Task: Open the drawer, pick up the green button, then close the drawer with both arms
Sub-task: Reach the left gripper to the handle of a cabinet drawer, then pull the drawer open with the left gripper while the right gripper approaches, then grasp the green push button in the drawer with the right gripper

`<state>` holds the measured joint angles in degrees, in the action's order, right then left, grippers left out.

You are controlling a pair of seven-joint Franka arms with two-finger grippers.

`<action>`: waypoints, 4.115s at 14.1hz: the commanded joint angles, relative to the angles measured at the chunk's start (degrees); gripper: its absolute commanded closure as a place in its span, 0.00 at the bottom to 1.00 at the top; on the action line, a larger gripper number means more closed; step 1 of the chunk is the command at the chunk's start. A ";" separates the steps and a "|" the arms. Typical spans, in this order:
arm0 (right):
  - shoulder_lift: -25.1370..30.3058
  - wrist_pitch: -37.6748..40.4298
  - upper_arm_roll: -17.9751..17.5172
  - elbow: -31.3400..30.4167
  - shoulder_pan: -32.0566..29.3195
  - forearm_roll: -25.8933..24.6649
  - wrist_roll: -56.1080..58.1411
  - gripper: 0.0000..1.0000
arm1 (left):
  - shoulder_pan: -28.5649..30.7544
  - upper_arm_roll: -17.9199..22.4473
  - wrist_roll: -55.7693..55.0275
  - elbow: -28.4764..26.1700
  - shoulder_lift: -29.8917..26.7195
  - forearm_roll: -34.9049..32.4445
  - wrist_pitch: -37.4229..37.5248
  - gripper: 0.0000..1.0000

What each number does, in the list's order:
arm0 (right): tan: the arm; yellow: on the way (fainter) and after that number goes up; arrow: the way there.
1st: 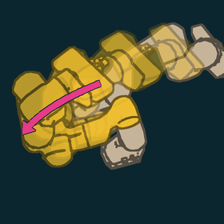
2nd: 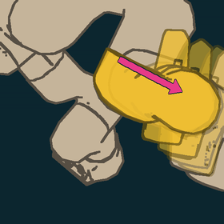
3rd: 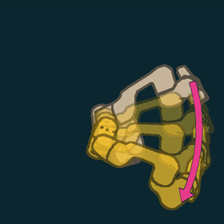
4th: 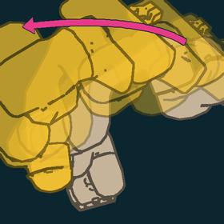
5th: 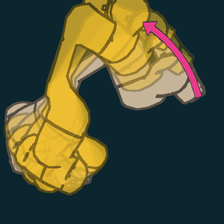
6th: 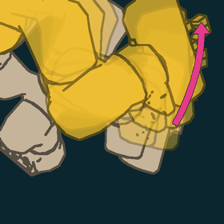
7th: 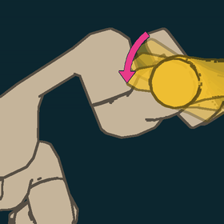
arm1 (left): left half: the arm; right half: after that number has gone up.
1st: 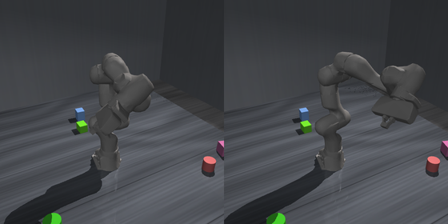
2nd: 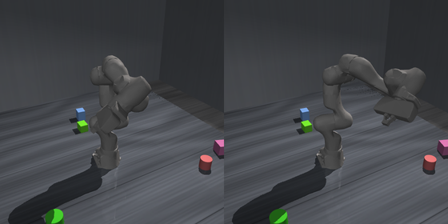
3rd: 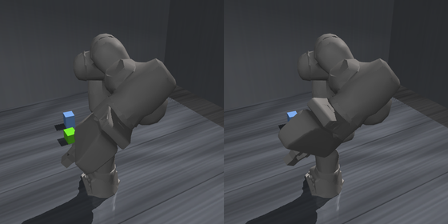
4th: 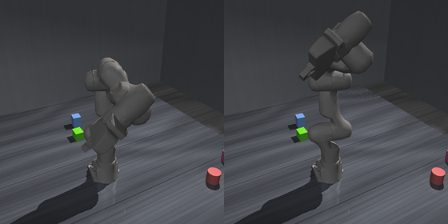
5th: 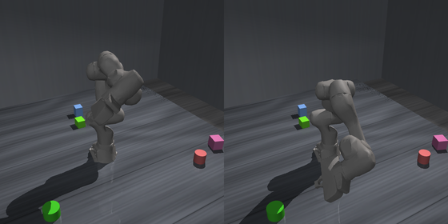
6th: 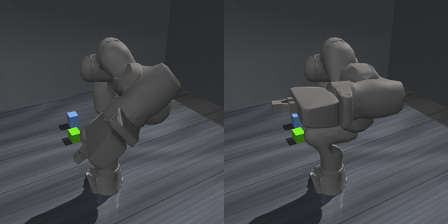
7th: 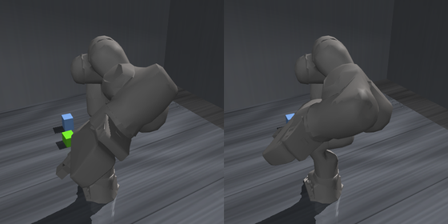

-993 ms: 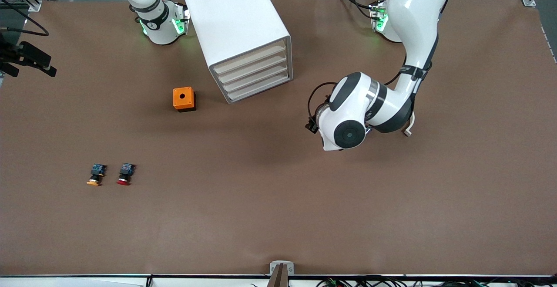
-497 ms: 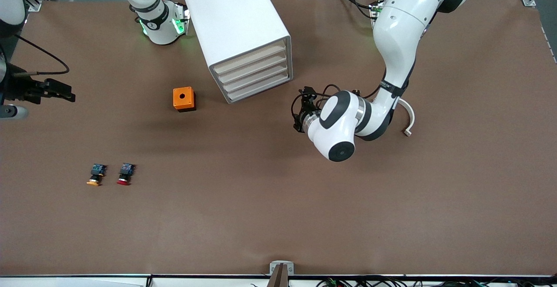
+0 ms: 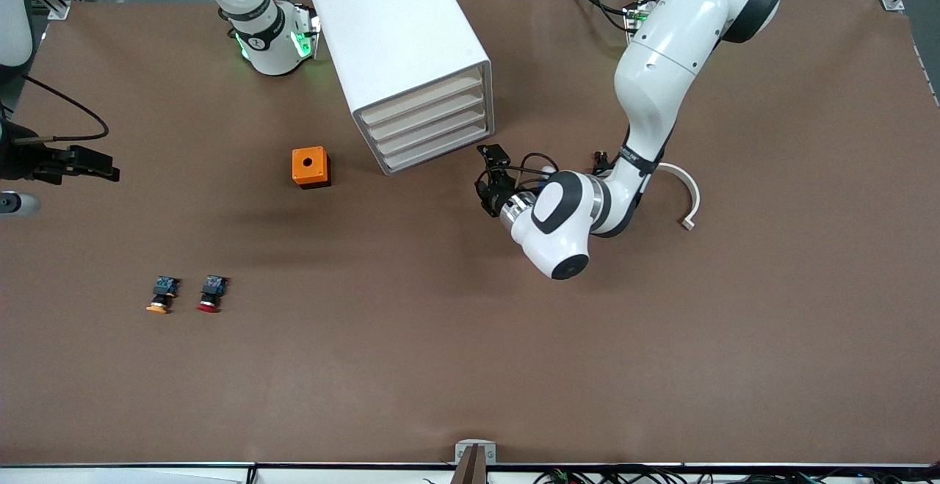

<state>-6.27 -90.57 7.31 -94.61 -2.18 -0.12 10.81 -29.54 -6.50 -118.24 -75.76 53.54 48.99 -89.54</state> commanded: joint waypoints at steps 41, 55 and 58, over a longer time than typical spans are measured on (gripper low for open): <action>-5.68 -16.56 -1.33 -3.91 30.82 5.30 -74.52 0.00 | -1.58 -2.37 -2.43 -1.85 5.97 5.15 7.62 0.88; -15.26 -32.46 -1.25 -7.15 50.25 4.33 -101.67 0.00 | 10.21 -1.76 -3.84 -0.62 5.97 11.48 5.25 0.79; -15.88 -37.47 -1.25 -10.23 53.41 4.33 -104.31 0.00 | 10.65 -1.76 -3.32 -0.70 5.97 11.48 5.16 0.69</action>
<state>-22.57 -125.22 5.41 -102.47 49.23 4.65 -91.05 -19.03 -8.32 -121.86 -77.14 59.09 58.93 -84.37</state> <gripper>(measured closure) 0.000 0.771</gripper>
